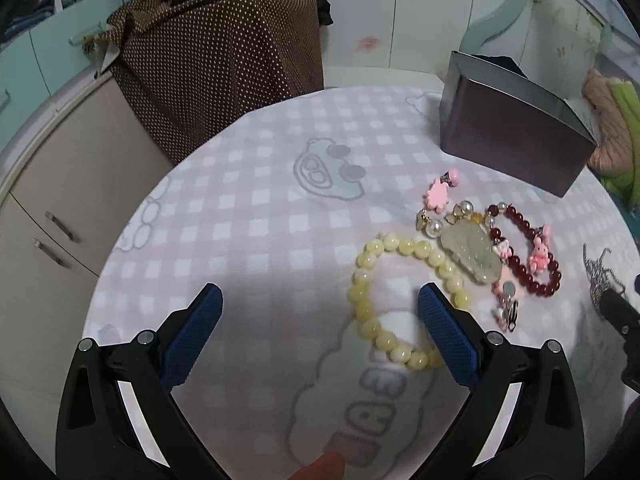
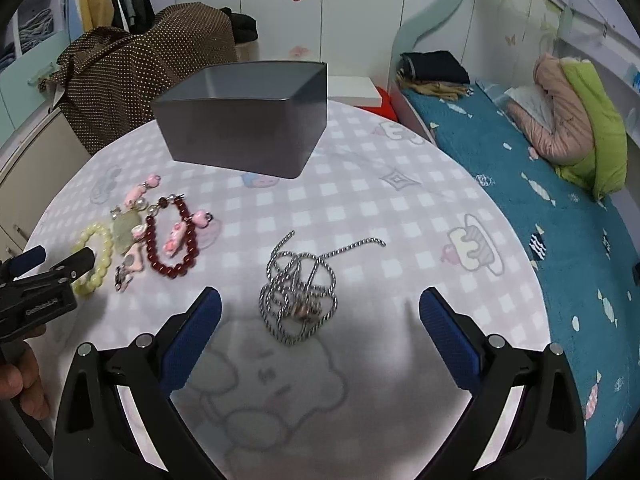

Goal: Organize jewelry
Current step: 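Grasp the yellow bead bracelet with the left gripper while the right gripper grasps the silver chain, then carry both held pieces into the gray tin box and open both grippers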

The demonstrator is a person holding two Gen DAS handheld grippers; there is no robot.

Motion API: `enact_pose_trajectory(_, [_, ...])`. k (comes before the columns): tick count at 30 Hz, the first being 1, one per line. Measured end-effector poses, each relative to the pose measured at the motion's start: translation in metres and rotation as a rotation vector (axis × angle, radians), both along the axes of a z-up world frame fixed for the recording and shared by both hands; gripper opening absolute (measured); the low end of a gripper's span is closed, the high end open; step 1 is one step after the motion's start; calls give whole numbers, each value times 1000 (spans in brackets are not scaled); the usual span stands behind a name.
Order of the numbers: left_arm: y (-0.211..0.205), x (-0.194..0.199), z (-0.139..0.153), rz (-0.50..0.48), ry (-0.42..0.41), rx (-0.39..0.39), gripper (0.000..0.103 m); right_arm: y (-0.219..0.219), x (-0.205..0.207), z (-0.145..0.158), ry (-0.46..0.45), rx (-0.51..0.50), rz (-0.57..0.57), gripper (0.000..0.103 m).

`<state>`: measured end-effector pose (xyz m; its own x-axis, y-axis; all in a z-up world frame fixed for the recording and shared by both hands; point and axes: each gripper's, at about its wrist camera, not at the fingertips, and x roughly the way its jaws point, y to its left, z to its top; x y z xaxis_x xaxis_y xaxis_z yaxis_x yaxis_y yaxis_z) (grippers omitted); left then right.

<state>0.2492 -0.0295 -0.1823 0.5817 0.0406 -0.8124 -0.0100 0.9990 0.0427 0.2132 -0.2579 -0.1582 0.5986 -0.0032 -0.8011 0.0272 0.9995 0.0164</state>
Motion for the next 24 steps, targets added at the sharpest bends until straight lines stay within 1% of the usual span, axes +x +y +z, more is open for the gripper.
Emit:
enact_pose_trajectory(2, [5,2,-1,4,8,-38,95,2,5,-3,11,-2,19,89])
enact_pose_trajectory(3, [4,2,-1,-3,6,-35,94,4,8,-6,21,-7,28,76])
enact_pose_trajectory(4, [3,1,0,-11,3,-36,90,5,10,-10,38,-8,36,68])
enact_pose_trajectory(5, [0,0,0,-21,1,-34,87,5,9,-9,27,-15,38,65])
enact_pose_trajectory(7, [-4,-3,3,-52,-7,-35,67,6,7,-6,15,-16,50,41])
enact_pose_trajectory(8, [-6,-3,5,-71,-6,-36,55,7,8,-5,12,-18,55,35])
enact_pose_trajectory(9, [-7,-3,6,-83,-7,-38,47,8,7,-4,12,-19,63,23])
enact_pose_trajectory(10, [-8,-3,7,-88,-8,-39,32,9,7,-2,17,-20,74,16])
enact_pose_trajectory(11, [-8,-3,8,-99,-6,-49,18,9,8,-2,19,-12,82,16])
enact_pose_trajectory(12, [-7,-2,9,-110,1,-66,11,8,8,-1,22,0,89,15])
enact_pose_trajectory(13, [-5,-1,10,-120,7,-89,9,8,8,0,23,1,91,14])
enact_pose_trajectory(14, [-2,-1,10,-128,15,-121,9,8,7,1,25,4,93,13])
enact_pose_trajectory(15, [1,-2,11,-137,23,-146,9,7,6,4,22,12,95,4])
enact_pose_trajectory(19, [7,-10,19,-167,7,-158,9,2,5,14,14,40,99,4])
enact_pose_trajectory(24, [15,-18,48,-187,-57,-179,9,-1,4,31,-9,66,117,4])
